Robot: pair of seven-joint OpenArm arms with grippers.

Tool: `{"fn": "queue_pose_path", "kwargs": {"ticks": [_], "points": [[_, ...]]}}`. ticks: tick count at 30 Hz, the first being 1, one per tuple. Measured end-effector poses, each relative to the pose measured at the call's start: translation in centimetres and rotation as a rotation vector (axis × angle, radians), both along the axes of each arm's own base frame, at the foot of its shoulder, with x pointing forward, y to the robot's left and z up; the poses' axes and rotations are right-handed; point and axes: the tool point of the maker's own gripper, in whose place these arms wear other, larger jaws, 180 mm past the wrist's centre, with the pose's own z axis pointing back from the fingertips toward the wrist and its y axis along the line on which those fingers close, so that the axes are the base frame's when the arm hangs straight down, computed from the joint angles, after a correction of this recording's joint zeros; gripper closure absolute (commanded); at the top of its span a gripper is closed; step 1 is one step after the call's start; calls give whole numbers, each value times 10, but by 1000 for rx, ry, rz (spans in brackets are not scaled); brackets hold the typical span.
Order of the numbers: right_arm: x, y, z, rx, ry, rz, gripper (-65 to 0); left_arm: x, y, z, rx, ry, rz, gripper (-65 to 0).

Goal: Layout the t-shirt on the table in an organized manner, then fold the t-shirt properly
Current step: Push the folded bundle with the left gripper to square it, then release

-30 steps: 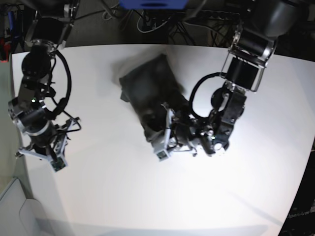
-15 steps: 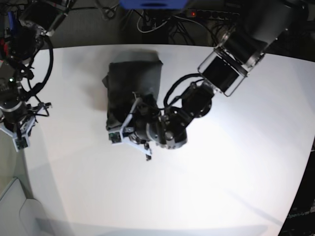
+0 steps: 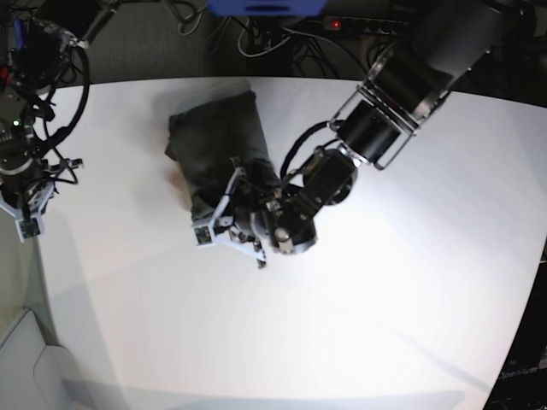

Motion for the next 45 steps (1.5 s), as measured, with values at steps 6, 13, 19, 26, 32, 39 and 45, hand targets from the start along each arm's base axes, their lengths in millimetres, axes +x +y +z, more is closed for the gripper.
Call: {"fn": "queue_pose_path", "kwargs": {"ticks": [6, 13, 19, 26, 32, 39, 45], "points": [[1, 6, -2, 14, -3, 7, -39, 1, -1, 1, -2, -2, -5, -5], [1, 5, -2, 14, -4, 7, -39, 8, -1, 7, 9, -19, -22, -5], [1, 5, -2, 14, -4, 7, -39, 17, -5, 18, 6, -47, -25, -29], [1, 6, -2, 14, -4, 7, -39, 18, -15, 24, -31, -59, -33, -315], [2, 5, -1, 14, -8, 7, -39, 21, -14, 27, -33, -66, -29, -412], [3, 5, 0, 14, -10, 7, -39, 24, -16, 39, -49, -100, -37, -414], [3, 6, 0, 14, -9, 8, -39, 51, -15, 81, -98, -234, 11, -415]]}}
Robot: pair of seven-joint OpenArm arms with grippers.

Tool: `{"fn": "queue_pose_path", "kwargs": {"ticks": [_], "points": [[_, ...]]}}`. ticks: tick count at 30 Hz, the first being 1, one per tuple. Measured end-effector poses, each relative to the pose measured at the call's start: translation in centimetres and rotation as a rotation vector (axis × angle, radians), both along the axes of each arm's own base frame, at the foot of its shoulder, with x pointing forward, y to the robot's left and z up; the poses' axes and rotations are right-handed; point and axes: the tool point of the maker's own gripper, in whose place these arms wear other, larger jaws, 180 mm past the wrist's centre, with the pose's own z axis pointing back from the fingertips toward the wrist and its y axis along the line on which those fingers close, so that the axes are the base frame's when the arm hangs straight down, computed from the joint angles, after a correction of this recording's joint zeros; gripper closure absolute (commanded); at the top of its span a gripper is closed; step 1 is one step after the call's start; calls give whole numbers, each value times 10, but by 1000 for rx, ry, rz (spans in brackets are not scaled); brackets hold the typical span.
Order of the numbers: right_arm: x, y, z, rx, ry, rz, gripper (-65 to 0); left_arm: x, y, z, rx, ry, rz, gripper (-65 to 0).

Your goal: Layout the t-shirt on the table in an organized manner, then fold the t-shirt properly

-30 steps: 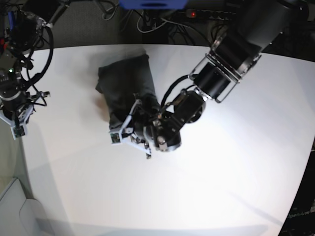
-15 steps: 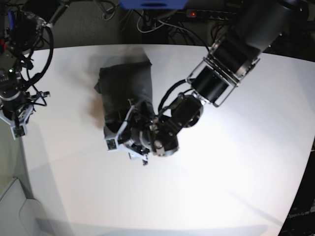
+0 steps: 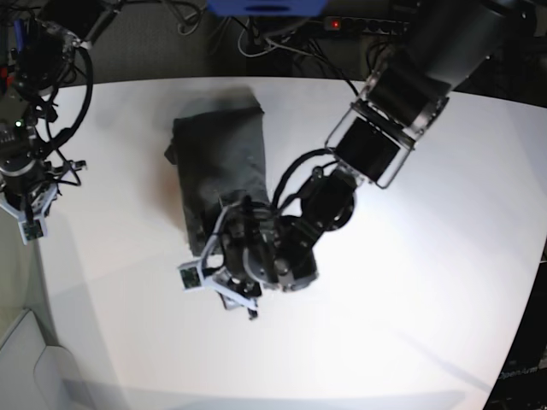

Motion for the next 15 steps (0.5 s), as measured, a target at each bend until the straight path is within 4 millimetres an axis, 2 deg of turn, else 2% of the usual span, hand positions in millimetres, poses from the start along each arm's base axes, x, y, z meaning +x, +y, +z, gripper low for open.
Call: {"fn": "queue_pose_path", "kwargs": {"ticks": [5, 6, 8, 9, 12, 15], "points": [[1, 3, -1, 9, -2, 5, -39, 8, 8, 21, 4, -81, 18, -412], [2, 9, -3, 24, -4, 15, -39, 9, 9, 31, -32, -98, 40, -410], [7, 31, -3, 63, -20, 55, -39, 18, 29, 53, -113, -144, 120, -380], [10, 44, -2, 82, -32, 82, -38, 22, 45, 61, -144, -165, 175, -343], [24, 81, -2, 143, -54, 147, -31, 30, 122, 63, -94, -214, 382, -190], [33, 139, -6, 223, -58, 258, -5, 20, 204, 55, 36, -214, 596, 0]]}}
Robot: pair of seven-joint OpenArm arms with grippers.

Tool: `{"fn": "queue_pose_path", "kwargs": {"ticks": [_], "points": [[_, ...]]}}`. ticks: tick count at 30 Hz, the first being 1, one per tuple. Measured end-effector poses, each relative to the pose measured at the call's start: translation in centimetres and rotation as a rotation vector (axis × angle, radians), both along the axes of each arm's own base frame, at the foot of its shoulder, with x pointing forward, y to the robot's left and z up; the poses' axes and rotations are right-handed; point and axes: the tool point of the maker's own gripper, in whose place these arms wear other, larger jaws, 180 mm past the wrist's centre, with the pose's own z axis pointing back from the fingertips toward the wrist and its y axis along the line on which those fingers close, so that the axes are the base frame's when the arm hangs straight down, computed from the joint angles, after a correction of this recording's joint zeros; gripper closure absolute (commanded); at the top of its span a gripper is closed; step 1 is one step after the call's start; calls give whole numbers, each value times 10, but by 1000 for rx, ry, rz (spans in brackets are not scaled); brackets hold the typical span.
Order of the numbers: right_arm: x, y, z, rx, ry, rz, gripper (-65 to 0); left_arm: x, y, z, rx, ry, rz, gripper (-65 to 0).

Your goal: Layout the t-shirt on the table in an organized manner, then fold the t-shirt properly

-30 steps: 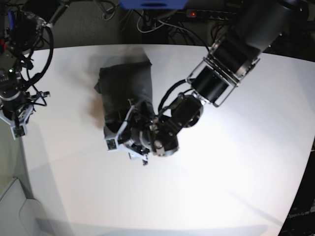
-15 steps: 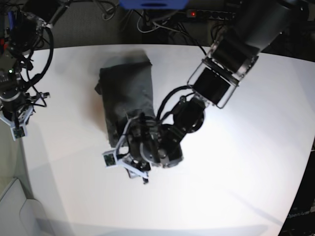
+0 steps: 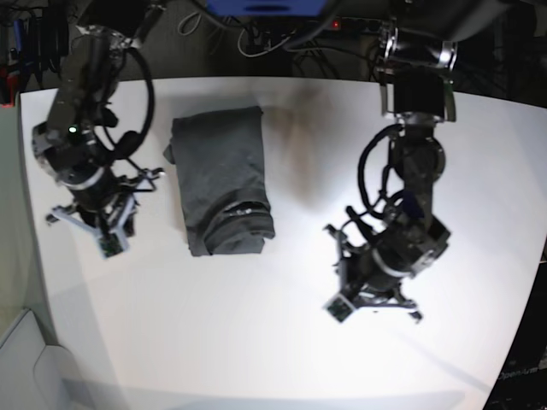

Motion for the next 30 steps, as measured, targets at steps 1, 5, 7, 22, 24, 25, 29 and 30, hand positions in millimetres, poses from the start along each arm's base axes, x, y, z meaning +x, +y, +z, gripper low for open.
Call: {"fn": "queue_pose_path", "kwargs": {"ticks": [1, 5, 7, 22, 24, 25, 29, 30], "points": [[1, 17, 0, 22, -1, 33, 0, -4, 22, 2, 18, 1, 56, 0], [-2, 62, -4, 95, 1, 111, 0, -33, 105, 1, 83, 14, 243, -3], [-15, 71, -21, 107, 57, 133, 0, -61, 144, -12, 145, 61, 333, -1], [-68, 89, -85, 271, 253, 222, 0, -117, 202, -17, 163, 88, 498, -2], [-69, 88, -95, 293, 253, 220, 0, -117, 202, -17, 162, 89, 498, -2], [-69, 90, -98, 319, 242, 222, 0, -116, 202, -17, 161, 88, 497, -2], [-70, 98, -114, 399, 245, 217, 0, -116, 202, -17, 161, 87, 498, -2], [-70, 98, -115, 400, 246, 217, 0, -116, 202, -17, 161, 87, 498, -2]]}}
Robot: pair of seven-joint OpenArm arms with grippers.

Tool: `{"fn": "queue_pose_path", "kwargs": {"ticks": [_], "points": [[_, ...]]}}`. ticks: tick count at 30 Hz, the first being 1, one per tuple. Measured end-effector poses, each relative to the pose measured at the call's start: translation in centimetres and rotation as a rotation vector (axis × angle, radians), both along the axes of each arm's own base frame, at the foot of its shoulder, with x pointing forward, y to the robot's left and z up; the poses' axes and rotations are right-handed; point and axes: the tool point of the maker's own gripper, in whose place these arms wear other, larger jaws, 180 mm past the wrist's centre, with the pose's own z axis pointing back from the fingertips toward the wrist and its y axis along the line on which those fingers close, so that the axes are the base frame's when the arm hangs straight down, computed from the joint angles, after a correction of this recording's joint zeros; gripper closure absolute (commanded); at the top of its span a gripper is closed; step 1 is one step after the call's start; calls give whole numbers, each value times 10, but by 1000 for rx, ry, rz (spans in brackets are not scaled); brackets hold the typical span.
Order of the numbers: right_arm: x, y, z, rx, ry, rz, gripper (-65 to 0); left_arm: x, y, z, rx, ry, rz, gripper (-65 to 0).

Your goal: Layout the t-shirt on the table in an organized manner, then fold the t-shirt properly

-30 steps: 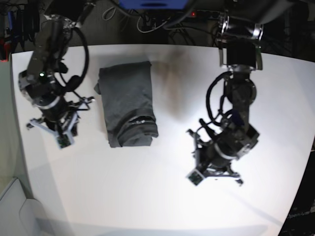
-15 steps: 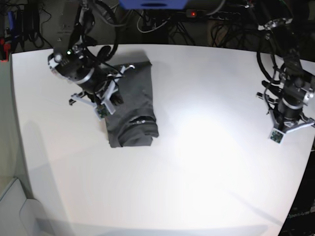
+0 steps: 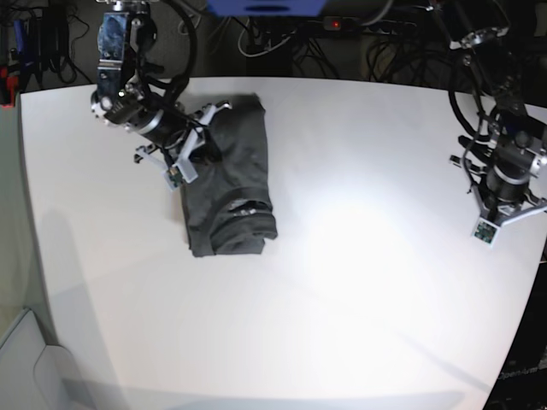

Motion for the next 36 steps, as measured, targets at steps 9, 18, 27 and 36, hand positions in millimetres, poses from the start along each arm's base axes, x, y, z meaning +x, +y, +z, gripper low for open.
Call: {"fn": "queue_pose_path", "kwargs": {"ticks": [9, 18, 27, 36], "points": [[3, -9, 16, -74, -33, 13, 0, 0, 0, 0, 0, -1, 1, -2], [4, -27, 78, -131, -209, -24, 0, -14, -22, -3, -46, -14, -10, -2], [-57, -132, 42, -333, -36, -233, 0, -87, -52, -73, -156, 201, 15, -2], [-146, -202, 32, -460, 97, -334, 0, -147, -67, -108, -203, 352, 37, -2]]}}
